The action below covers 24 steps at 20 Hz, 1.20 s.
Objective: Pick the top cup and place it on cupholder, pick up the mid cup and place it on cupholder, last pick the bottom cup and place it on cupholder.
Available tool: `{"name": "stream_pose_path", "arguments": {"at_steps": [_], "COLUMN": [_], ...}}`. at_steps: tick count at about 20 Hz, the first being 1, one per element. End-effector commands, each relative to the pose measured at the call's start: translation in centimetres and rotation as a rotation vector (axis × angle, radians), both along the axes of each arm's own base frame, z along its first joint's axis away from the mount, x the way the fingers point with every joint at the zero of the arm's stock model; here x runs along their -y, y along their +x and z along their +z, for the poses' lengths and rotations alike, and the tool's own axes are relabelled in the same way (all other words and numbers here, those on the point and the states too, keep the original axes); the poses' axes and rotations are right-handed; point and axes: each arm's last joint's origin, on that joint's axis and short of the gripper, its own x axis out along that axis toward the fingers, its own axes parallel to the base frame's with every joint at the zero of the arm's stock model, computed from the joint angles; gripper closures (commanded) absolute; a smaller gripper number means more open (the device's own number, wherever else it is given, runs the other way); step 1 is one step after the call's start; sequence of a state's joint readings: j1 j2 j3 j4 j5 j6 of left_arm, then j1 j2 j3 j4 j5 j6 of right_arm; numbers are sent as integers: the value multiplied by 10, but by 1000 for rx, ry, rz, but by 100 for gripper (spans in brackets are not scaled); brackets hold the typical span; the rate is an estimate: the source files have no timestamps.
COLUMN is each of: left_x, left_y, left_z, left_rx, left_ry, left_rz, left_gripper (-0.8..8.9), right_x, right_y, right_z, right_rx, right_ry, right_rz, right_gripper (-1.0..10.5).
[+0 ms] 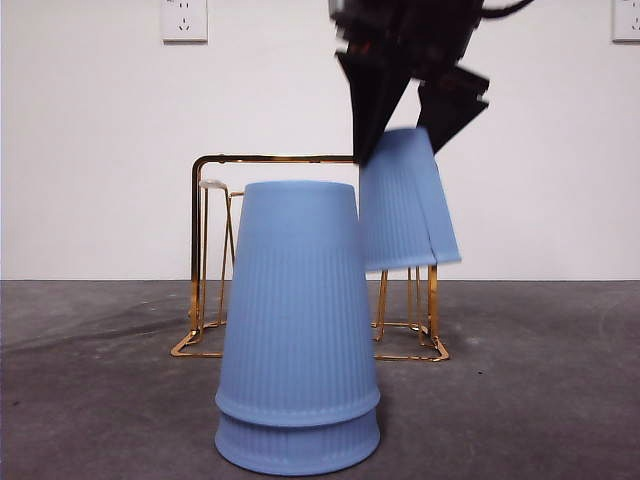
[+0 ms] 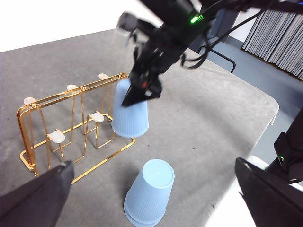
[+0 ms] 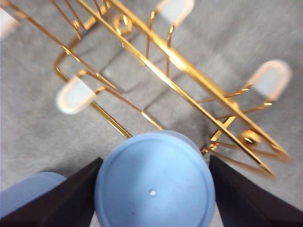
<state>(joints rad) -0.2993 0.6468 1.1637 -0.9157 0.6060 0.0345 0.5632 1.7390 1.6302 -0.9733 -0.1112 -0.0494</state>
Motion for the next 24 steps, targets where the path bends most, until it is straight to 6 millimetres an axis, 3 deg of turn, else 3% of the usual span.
{"name": "stream_pose_path", "arguments": {"at_steps": [1, 12, 16, 18, 21, 24], "left_x": [0, 0, 0, 0, 0, 1], "left_y": [-2, -2, -1, -1, -1, 2], "left_z": [6, 6, 7, 6, 6, 6], "left_rx": [31, 32, 32, 31, 30, 20], "left_ry": [-6, -6, -7, -6, -6, -4], "left_rz": [-10, -11, -10, -10, -10, -9], "left_gripper": [251, 251, 251, 251, 251, 251], "right_x": [-9, -8, -7, -6, 3, 22], "right_y": [9, 16, 17, 18, 7, -25], "right_z": [-9, -16, -16, -13, 11, 52], "right_rx": [2, -4, -5, 13, 61, 118], "right_ry": [-2, -15, -10, 2, 43, 97], "right_rz": [18, -8, -19, -23, -37, -58], "right_gripper": [686, 659, 519, 514, 514, 514]}}
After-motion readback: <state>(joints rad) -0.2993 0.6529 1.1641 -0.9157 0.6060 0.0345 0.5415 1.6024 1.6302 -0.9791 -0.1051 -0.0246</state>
